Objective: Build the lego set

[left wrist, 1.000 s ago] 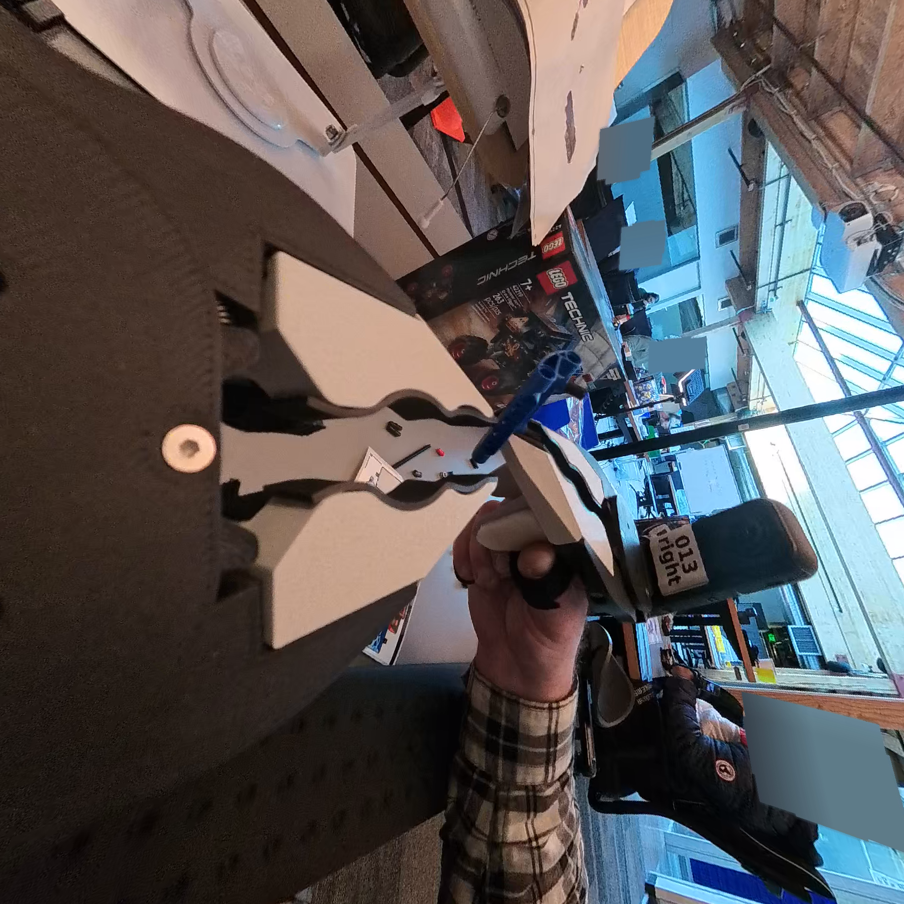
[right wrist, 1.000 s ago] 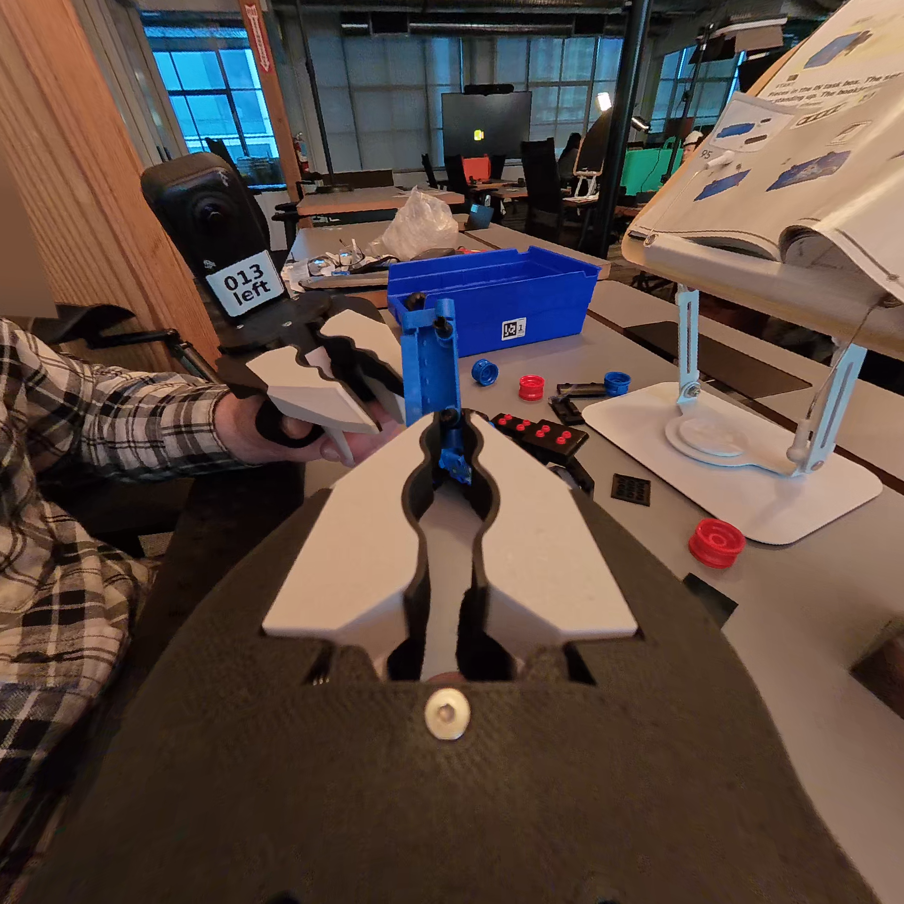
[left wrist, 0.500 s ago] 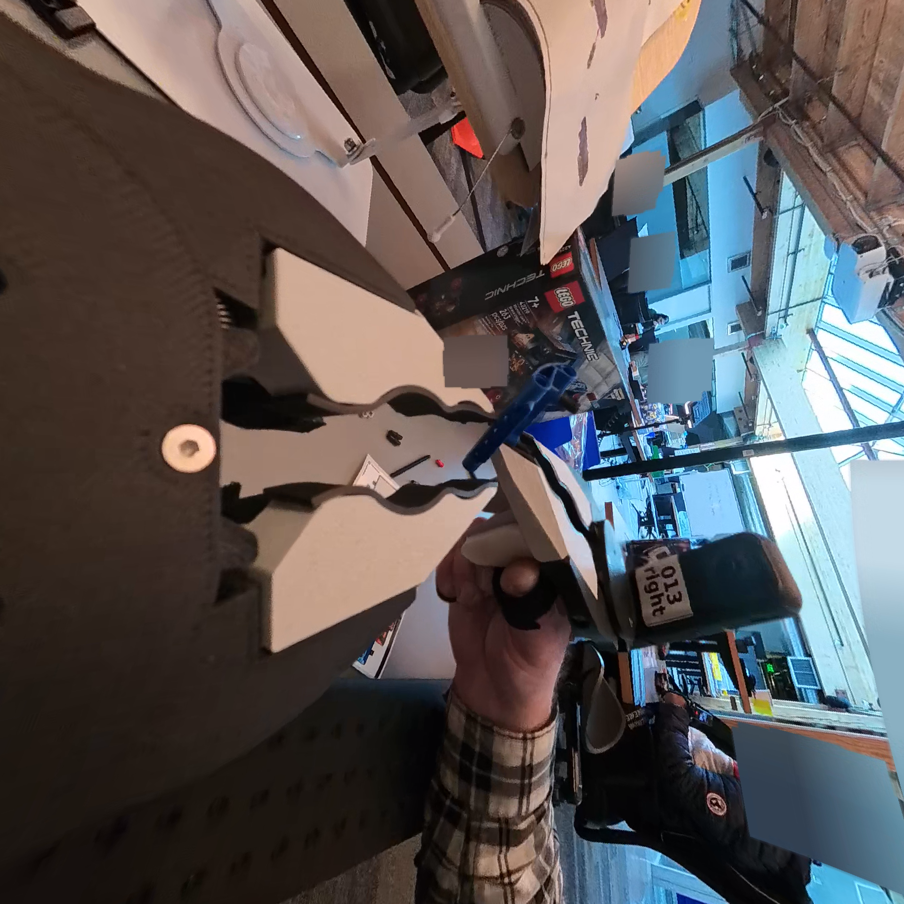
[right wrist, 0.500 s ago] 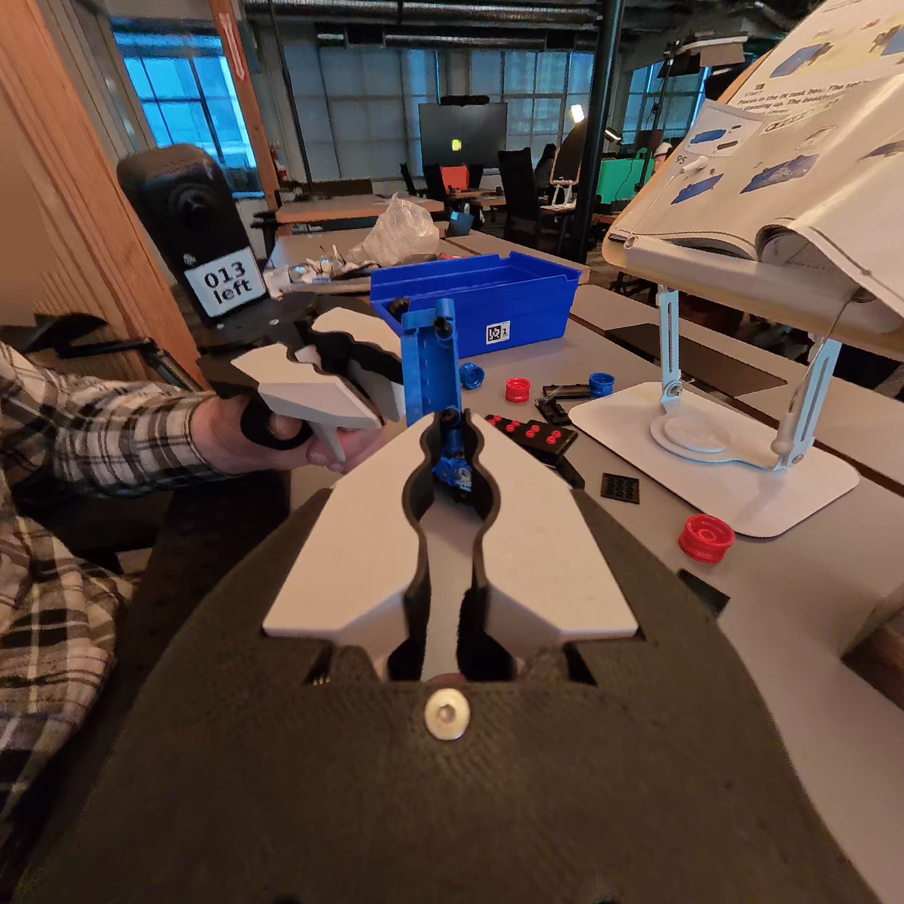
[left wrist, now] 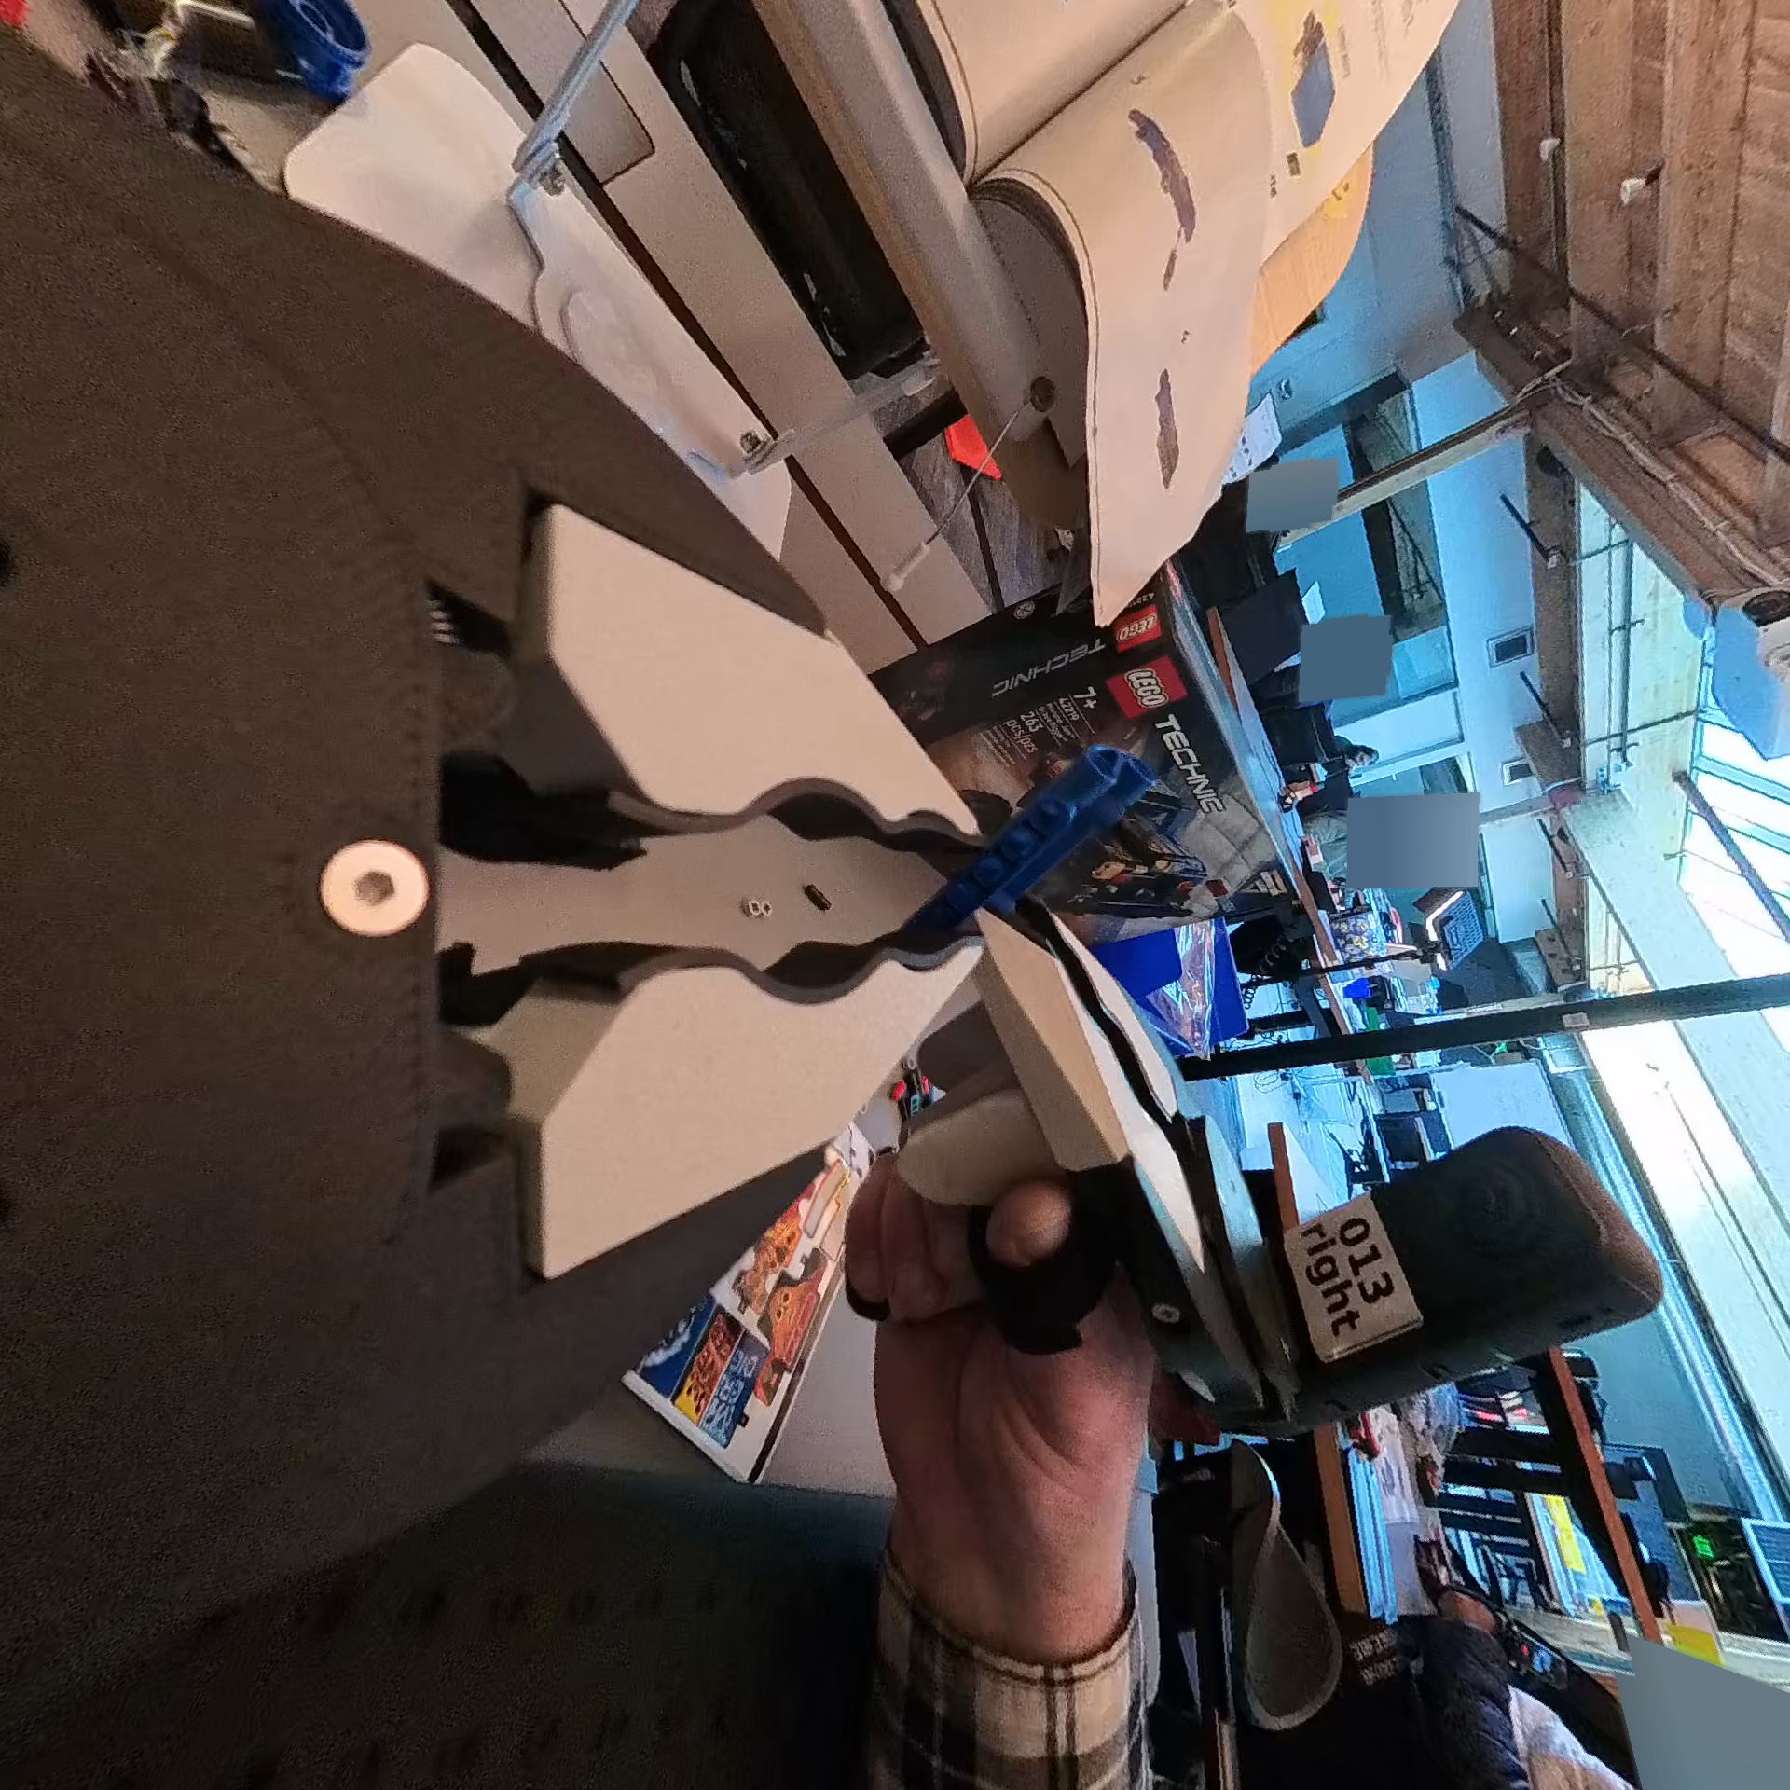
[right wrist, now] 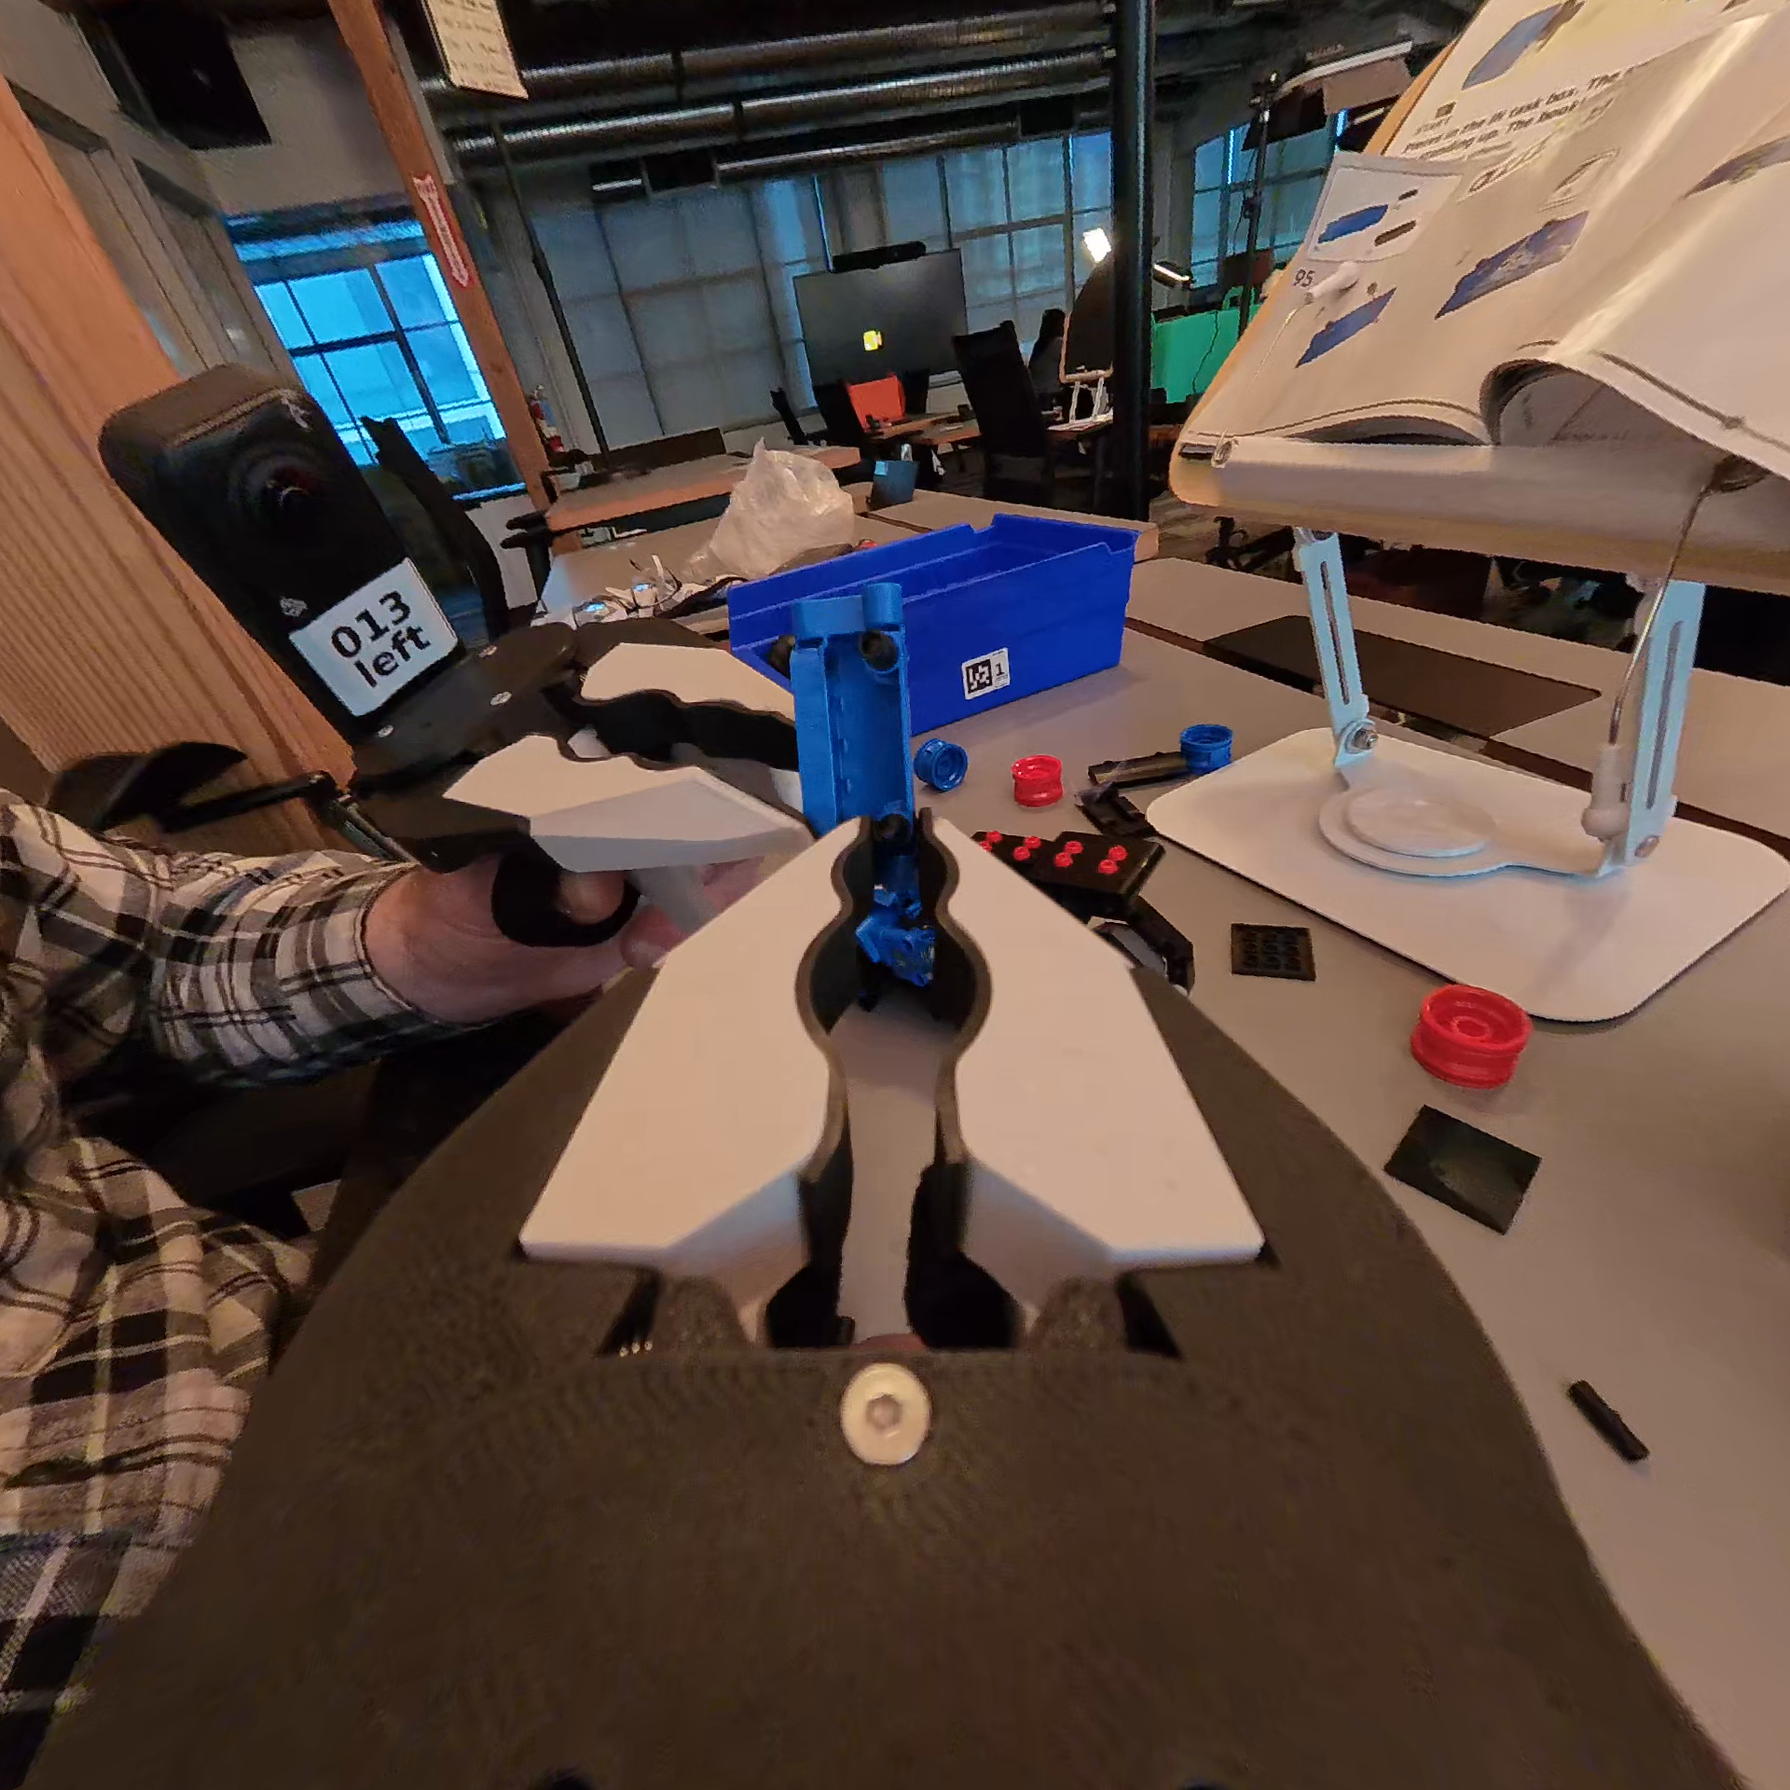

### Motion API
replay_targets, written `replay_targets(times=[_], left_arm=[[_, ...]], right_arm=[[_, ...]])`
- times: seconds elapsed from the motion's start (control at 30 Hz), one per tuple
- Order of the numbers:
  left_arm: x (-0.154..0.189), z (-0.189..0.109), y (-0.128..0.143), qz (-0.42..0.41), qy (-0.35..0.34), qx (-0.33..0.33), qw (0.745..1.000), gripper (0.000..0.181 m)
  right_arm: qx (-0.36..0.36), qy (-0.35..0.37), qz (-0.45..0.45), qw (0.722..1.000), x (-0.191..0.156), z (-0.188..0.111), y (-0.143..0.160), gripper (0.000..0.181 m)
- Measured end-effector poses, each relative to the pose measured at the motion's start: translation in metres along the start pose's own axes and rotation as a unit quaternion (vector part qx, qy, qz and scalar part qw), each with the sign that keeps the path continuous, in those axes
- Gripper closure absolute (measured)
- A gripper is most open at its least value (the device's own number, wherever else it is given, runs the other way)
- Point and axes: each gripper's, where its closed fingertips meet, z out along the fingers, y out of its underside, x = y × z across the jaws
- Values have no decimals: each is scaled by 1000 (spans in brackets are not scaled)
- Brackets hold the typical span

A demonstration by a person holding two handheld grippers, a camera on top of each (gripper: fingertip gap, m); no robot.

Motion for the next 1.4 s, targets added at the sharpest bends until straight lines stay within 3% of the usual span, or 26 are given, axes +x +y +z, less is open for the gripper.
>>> replay_targets(times=[0.3, 0.7, 0.83, 1.07, 1.27, 1.4], left_arm=[[-1, -14, 8, 7, 26, -11, 1000, 173], [-4, -16, 29, 49, 26, -84, 995, 174], [-3, -14, 38, 81, 23, -127, 988, 174], [-4, -15, 44, 124, 23, -162, 979, 174], [-10, -15, 34, 91, 8, -124, 988, 174], [-17, -17, 28, 66, -1, -104, 992, 164]], right_arm=[[-25, 10, -45, 999, -2, 3, 4, 174], [-69, 23, -125, 990, 3, -7, -4, 163], [-99, 50, -199, 974, 1, -9, -8, 152], [-170, 86, -323, 927, 6, -1, 6, 170], [-113, 61, -247, 961, 7, -1, -1, 174], [-49, 22, -163, 985, 6, -3, -9, 176]])
